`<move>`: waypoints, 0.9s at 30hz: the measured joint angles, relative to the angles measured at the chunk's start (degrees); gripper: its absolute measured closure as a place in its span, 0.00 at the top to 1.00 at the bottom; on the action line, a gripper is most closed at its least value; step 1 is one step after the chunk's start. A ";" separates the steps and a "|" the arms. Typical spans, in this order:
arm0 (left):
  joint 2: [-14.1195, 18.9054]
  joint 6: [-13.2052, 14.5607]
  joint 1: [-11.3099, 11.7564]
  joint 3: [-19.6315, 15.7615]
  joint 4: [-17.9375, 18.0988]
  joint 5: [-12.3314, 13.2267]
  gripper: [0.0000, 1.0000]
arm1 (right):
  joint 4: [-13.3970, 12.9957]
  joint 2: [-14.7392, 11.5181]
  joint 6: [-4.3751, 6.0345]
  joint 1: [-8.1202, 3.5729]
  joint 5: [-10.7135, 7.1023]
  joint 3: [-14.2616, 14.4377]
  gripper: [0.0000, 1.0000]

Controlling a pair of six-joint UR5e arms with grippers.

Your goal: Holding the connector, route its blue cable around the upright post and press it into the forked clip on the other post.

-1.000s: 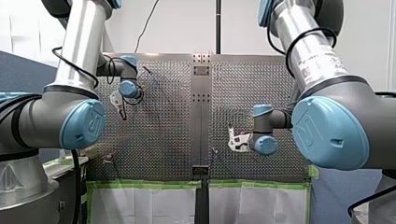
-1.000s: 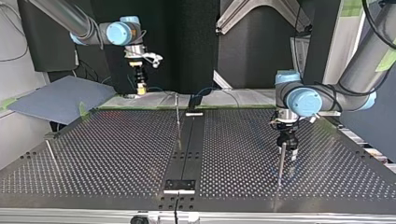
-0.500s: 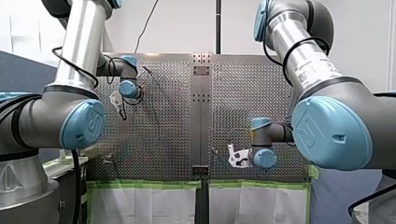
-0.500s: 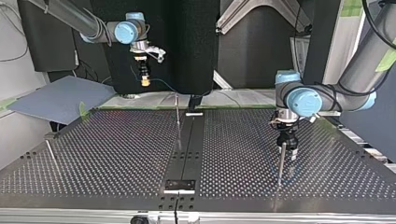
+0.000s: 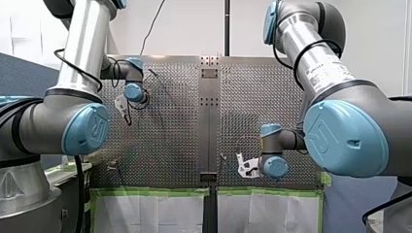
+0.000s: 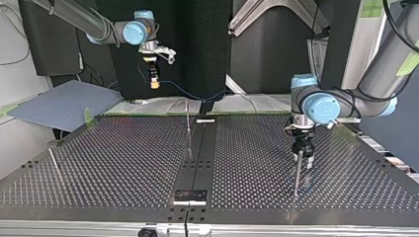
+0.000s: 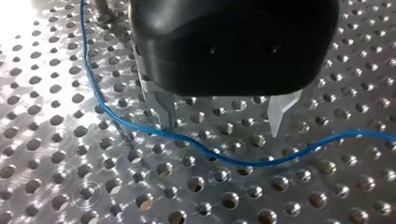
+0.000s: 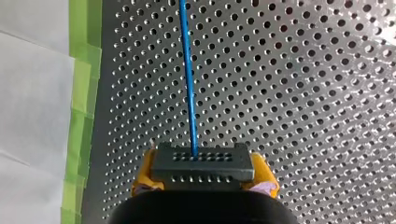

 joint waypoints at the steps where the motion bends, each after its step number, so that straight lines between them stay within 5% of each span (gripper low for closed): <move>1: 0.00 -0.08 -0.04 -0.01 -0.29 0.02 1.00 | 0.09 0.00 -0.15 0.12 0.02 0.01 0.00; 8: 0.32 -2.46 -0.25 0.00 -3.20 0.76 1.00 | 0.05 0.00 -1.44 0.82 -0.41 0.02 0.00; 18: 4.08 -7.12 0.29 -1.24 -8.15 1.36 1.00 | -0.12 0.00 -1.54 1.18 -1.24 0.02 0.00; 27: 8.63 -6.46 1.35 -5.60 -10.43 1.74 1.00 | -0.14 -0.01 -1.40 1.04 -1.28 0.02 0.00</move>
